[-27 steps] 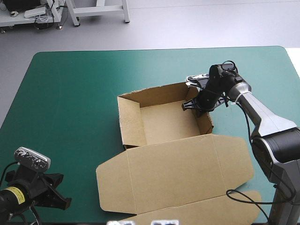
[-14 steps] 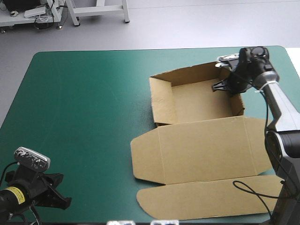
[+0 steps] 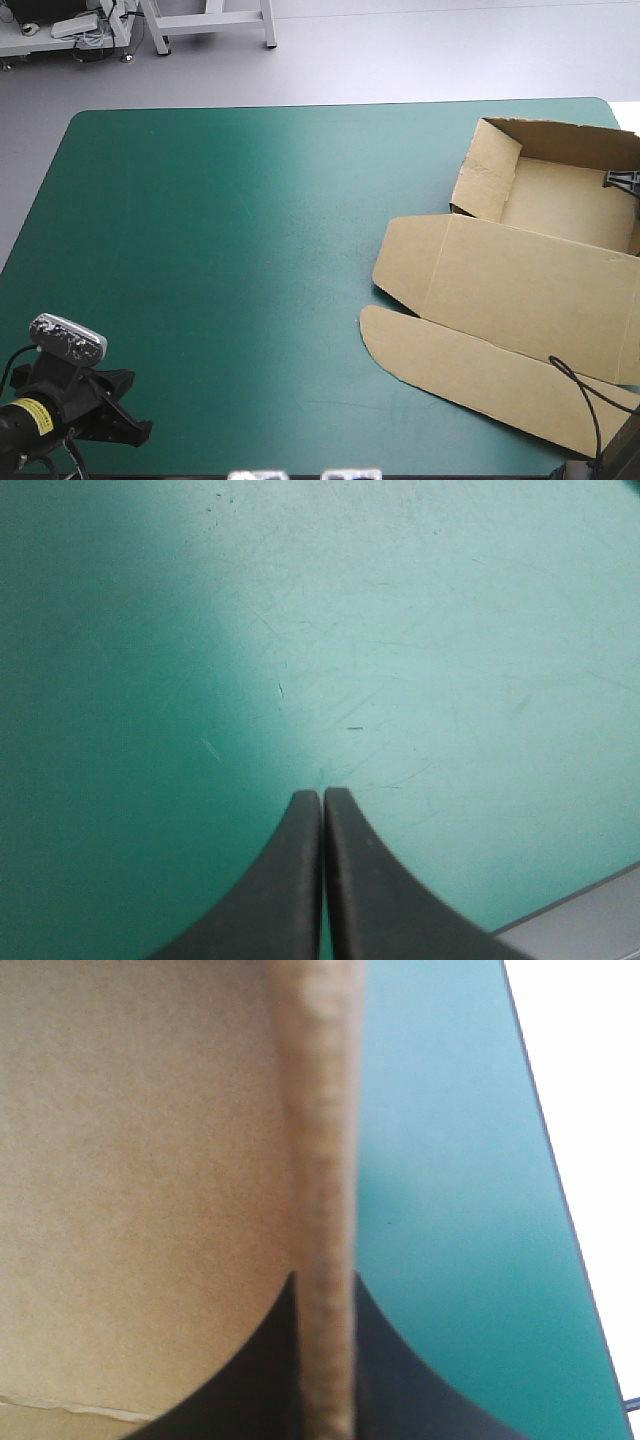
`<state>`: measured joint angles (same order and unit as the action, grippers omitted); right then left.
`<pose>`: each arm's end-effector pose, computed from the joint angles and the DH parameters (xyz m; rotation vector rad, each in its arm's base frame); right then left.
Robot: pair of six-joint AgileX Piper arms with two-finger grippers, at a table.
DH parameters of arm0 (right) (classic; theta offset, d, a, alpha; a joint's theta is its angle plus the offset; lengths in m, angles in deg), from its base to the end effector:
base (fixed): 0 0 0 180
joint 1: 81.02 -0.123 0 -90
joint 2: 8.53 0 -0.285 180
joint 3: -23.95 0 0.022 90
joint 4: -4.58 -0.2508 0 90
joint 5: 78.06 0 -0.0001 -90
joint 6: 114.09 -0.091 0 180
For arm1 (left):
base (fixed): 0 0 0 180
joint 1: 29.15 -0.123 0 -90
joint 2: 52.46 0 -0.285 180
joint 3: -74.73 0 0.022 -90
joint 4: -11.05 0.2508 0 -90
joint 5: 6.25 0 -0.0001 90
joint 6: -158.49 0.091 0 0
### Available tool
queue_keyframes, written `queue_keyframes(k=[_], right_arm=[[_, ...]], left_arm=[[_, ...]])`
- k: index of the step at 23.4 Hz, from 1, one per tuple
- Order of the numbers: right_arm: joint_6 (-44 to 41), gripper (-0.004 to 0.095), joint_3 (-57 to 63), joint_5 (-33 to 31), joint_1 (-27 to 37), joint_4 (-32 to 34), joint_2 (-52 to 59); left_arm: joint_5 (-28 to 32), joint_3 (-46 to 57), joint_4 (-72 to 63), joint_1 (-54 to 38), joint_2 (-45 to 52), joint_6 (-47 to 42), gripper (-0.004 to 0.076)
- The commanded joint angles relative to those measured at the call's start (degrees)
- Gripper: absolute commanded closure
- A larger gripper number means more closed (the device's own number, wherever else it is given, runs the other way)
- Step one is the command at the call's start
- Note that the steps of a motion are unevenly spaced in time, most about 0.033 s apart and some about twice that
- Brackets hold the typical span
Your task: Fold the box
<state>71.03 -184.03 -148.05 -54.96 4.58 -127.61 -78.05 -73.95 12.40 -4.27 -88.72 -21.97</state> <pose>0.3765 -0.1841 0.3031 0.5126 2.7740 -0.1263 0.0488 -0.0204 0.3384 0.5148 2.3845 -0.1681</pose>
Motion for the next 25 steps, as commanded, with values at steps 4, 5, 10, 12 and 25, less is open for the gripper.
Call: queue_keyframes(k=[4,5,10,12,25], right_arm=[[0.94,0.0926,-1.98,2.54,4.12,-3.12,3.16],[1.30,0.0926,-1.98,2.44,4.42,-3.23,3.16],[6.46,0.0771,-1.86,2.46,4.42,-4.63,3.16],[7.57,0.0619,-1.86,2.71,4.42,-5.34,3.16],[5.69,-0.0020,-3.75,-0.06,4.42,-9.85,7.39]], left_arm=[[-1.43,-1.25,-0.01,0.06,-0.45,-0.47,0.0732],[-1.43,-1.25,-0.01,0.06,-0.45,-0.47,0.0732],[-1.43,-1.25,-0.01,0.06,-0.45,-0.47,0.0732],[-1.43,-1.25,-0.01,0.06,-0.45,-0.47,0.0732],[-1.53,-1.25,-0.96,0.06,-0.45,-0.47,0.0733]])
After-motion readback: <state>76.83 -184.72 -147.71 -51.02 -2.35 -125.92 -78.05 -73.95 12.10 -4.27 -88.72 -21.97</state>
